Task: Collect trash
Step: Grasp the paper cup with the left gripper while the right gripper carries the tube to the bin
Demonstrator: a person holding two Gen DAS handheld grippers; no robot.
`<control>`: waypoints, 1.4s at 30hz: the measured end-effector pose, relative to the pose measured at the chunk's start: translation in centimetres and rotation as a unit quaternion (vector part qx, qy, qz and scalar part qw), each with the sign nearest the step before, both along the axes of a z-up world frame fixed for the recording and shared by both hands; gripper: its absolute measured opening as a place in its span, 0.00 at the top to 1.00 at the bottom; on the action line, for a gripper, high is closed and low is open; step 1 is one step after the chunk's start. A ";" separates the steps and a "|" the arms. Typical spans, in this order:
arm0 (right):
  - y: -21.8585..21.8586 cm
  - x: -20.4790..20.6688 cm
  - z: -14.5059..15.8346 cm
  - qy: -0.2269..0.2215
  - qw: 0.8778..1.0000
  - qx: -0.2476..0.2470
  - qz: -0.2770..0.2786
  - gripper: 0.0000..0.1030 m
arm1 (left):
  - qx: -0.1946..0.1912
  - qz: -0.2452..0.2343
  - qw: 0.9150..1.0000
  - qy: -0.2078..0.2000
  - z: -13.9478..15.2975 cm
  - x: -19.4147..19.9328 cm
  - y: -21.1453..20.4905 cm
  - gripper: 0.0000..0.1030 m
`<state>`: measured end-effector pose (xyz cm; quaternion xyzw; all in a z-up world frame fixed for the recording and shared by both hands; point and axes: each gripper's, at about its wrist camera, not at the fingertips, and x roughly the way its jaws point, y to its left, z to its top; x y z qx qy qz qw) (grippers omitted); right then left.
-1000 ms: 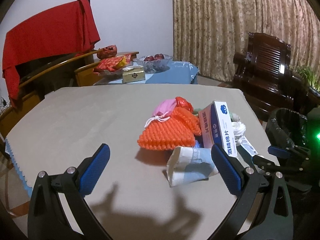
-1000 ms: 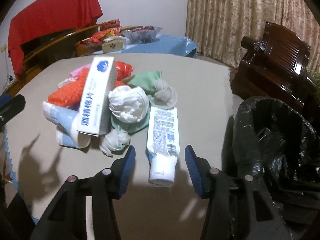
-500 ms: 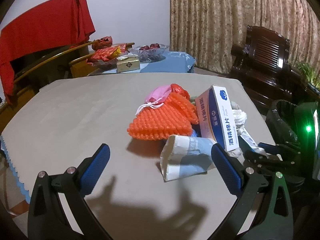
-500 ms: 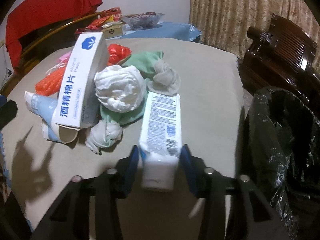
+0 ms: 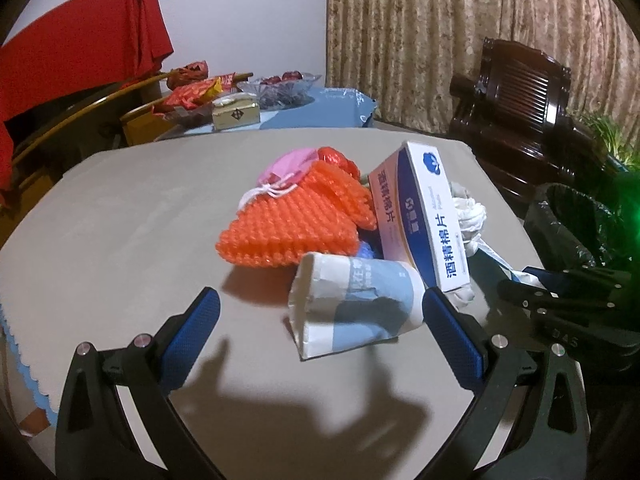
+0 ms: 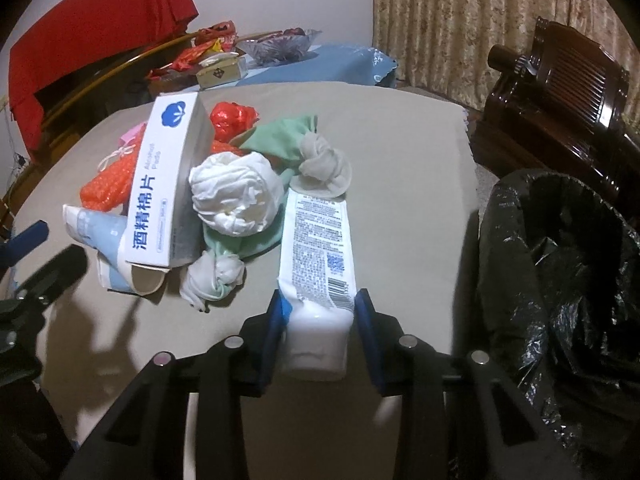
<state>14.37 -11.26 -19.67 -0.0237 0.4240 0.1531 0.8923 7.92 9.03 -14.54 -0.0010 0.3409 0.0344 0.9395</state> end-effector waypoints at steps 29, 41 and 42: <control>-1.2 -1.4 1.7 0.008 1.000 0.025 0.002 0.67 | -0.038 -0.027 0.999 0.006 -1.6 0.4 0.3 0.28; -4.4 -3.2 5.8 -0.041 0.997 0.064 -0.034 0.67 | -0.039 -0.033 0.998 -0.042 3.3 -1.5 -0.3 0.28; -4.7 -3.4 6.3 -0.049 0.996 0.068 -0.038 0.67 | -0.040 -0.036 0.997 -0.047 3.9 -1.5 -0.6 0.28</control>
